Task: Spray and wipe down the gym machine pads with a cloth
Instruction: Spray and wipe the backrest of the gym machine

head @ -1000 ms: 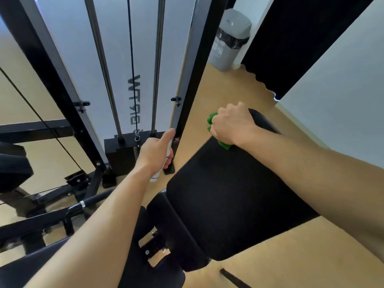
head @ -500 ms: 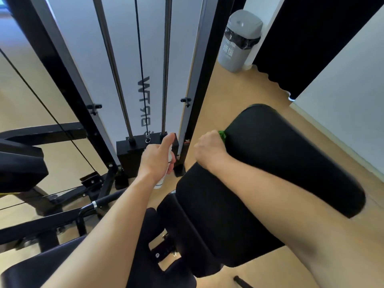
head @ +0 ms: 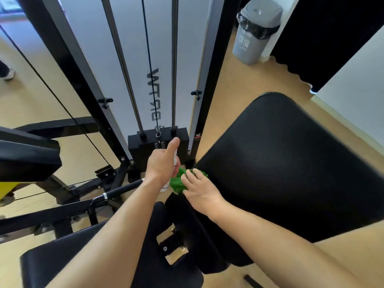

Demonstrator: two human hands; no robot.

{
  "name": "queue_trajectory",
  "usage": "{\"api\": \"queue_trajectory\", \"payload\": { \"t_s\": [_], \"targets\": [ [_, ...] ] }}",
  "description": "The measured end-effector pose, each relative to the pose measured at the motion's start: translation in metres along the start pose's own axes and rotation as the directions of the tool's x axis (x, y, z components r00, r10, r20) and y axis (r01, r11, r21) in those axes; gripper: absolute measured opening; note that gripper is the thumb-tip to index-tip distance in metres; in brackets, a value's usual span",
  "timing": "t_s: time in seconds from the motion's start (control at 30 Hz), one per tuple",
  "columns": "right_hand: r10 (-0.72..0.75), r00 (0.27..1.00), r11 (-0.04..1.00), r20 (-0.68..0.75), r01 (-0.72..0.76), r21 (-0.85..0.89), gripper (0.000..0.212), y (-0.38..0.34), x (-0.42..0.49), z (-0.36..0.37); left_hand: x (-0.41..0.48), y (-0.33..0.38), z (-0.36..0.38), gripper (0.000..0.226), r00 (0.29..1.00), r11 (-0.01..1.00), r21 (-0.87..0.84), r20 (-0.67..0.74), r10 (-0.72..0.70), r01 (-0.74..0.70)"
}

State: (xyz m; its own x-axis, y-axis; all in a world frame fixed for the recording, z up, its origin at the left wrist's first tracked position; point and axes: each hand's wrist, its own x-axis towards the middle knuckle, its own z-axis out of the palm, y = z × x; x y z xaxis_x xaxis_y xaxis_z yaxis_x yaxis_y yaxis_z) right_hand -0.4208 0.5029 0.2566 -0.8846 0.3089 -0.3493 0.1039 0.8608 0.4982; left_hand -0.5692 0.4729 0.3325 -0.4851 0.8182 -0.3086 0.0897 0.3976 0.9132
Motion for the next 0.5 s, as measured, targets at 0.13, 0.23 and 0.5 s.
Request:
{"api": "queue_trajectory", "payload": {
  "t_s": [0.13,0.23,0.5],
  "targets": [
    [0.057,0.998,0.994,-0.02,-0.055,0.09,0.045,-0.002,-0.066,0.001,-0.023,0.014,0.008,0.08,0.999,1.0,-0.023,-0.032,-0.022,0.021],
    [0.089,0.996,0.981,0.006,-0.089,0.173,0.034,-0.019,-0.115,0.003,-0.053,0.017,0.019,0.075,0.999,0.999,-0.027,-0.031,-0.043,0.043],
    [0.126,0.989,0.976,-0.07,-0.111,0.186,0.004,-0.068,-0.217,0.027,-0.159,-0.019,0.046,0.071,0.995,0.991,-0.09,0.0,-0.096,0.095]
  ]
}}
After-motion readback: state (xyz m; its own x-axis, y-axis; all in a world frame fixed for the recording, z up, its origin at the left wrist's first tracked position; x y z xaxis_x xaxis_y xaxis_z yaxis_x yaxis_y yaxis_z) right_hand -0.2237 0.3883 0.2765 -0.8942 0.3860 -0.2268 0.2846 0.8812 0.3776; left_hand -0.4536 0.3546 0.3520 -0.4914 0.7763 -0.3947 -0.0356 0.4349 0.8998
